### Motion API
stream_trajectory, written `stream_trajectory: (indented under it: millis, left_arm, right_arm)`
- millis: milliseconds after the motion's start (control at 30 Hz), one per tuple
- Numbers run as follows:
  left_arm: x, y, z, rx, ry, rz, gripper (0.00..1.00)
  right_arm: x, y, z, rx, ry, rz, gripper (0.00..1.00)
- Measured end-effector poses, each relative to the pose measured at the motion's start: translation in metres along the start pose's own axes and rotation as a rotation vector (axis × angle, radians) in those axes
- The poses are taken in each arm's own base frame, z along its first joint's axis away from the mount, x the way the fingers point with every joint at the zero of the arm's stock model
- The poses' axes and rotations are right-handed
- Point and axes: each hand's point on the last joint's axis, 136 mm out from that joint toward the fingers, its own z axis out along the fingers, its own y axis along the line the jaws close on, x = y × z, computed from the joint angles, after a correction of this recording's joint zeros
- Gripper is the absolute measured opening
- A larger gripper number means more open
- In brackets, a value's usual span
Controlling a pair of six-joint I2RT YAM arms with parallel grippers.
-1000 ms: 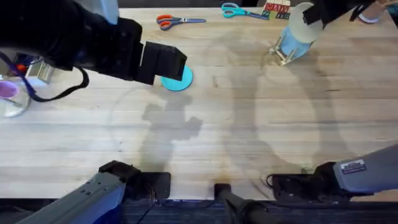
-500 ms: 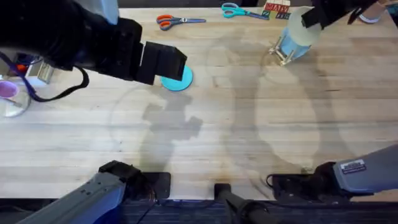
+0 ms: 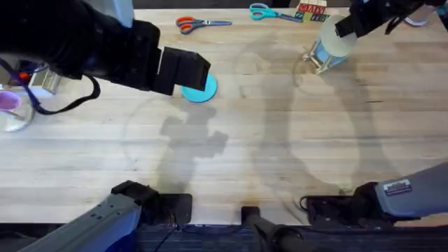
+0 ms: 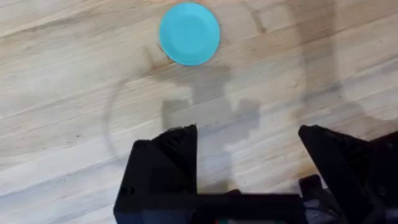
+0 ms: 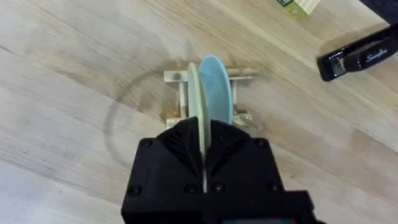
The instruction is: Pick up the plates from the table one by one and place each into a slot on the dish rack.
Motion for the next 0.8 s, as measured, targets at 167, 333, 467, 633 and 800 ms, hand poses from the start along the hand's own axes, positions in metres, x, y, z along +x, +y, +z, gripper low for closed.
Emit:
stream_trajectory:
  millis: [167, 333, 467, 633, 800]
  left_arm:
    - [0.000, 0.000, 0.000, 0.000, 0.000, 0.000, 0.993]
    - [0.000, 0.000, 0.000, 0.000, 0.000, 0.000, 0.992]
    - [0.000, 0.000, 0.000, 0.000, 0.000, 0.000, 0.993]
    - [0.000, 0.000, 0.000, 0.000, 0.000, 0.000, 0.993]
    - [0.000, 0.000, 0.000, 0.000, 0.000, 0.000, 0.994]
  right_arm:
    - [-0.002, 0.003, 0.000, -0.017, -0.012, 0.000, 0.032]
    - [0.000, 0.004, 0.006, -0.025, -0.002, 0.004, 0.032]
    - [0.003, 0.005, 0.012, -0.034, 0.013, 0.006, 0.031]
    - [0.006, 0.006, 0.019, -0.044, 0.028, 0.007, 0.031]
    - [0.007, 0.007, 0.021, -0.047, 0.033, 0.008, 0.032]
